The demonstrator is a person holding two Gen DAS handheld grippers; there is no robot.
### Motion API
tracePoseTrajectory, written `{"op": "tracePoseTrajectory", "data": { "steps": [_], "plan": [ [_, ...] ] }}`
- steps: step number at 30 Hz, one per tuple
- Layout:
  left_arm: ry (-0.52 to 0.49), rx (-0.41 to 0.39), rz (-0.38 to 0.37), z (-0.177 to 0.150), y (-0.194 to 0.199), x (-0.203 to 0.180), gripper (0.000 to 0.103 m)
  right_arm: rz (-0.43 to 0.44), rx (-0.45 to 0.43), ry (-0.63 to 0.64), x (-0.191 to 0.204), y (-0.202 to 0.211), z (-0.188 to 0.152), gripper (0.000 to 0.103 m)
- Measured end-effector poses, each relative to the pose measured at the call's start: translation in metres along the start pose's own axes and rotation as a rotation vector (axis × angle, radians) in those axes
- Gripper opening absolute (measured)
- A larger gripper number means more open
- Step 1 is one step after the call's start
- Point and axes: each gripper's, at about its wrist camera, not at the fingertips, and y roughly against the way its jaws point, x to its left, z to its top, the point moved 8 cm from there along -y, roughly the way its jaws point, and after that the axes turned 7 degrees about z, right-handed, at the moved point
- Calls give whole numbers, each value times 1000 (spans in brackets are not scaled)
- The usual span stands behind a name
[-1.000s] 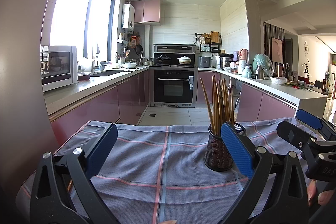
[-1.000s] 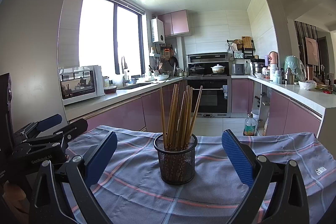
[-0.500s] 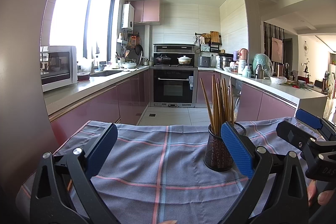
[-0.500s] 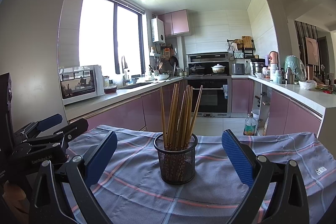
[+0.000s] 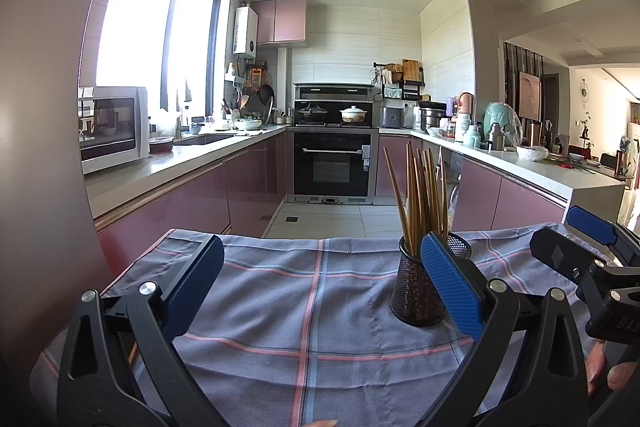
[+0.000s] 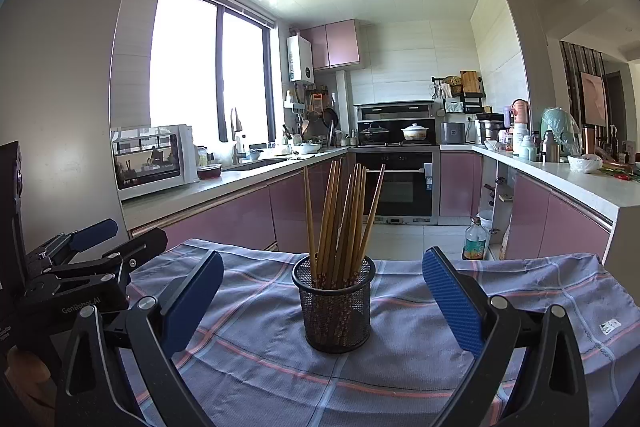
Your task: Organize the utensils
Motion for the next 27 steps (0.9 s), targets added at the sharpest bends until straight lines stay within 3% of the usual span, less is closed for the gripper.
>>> {"op": "tracePoseTrajectory", "data": {
  "steps": [21, 25, 27],
  "plan": [
    [-23, -10, 38, -7, -7, 6, 97, -13, 11, -2, -5, -1, -1, 96],
    [-18, 30, 40, -13, -15, 9, 97, -44, 75, -16, -24, -9, -13, 96],
    [-24, 83, 55, -21, -26, 12, 97, -95, 160, -31, -47, -18, -27, 96]
  ]
}}
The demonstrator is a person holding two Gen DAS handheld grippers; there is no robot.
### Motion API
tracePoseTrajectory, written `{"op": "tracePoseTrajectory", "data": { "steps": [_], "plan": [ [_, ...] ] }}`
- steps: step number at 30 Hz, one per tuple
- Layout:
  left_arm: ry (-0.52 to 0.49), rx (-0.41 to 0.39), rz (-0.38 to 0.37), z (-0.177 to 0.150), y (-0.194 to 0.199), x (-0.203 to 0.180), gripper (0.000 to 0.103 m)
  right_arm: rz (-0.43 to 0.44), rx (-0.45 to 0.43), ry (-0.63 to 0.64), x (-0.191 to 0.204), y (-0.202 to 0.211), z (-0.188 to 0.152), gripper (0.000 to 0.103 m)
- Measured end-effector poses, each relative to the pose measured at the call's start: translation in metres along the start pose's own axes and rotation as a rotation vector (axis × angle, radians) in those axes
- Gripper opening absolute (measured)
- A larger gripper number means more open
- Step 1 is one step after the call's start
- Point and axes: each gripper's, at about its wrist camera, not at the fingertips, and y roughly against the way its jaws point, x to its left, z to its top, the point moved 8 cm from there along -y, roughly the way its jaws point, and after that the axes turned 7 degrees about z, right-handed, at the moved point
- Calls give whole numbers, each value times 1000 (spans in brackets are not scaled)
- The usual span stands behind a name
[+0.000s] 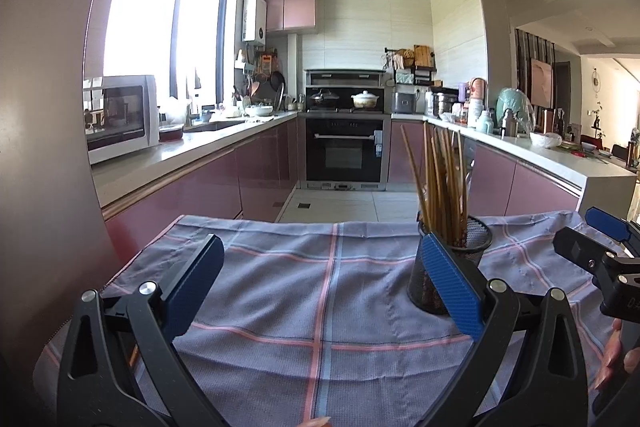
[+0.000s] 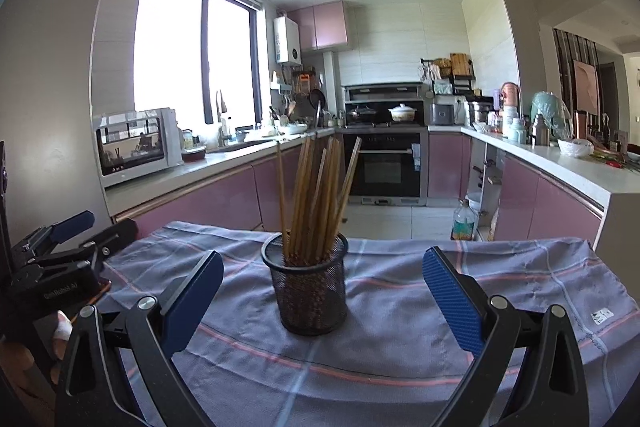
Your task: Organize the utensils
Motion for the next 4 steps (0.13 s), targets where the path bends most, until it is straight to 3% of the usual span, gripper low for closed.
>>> {"op": "tracePoseTrajectory", "data": {
  "steps": [2, 4],
  "plan": [
    [-19, 73, 3, -12, -17, 4, 97, -78, 116, -10, -31, -18, -17, 96],
    [-37, 145, 16, -25, -35, 8, 97, -154, 288, -36, -69, -40, -42, 96]
  ]
}}
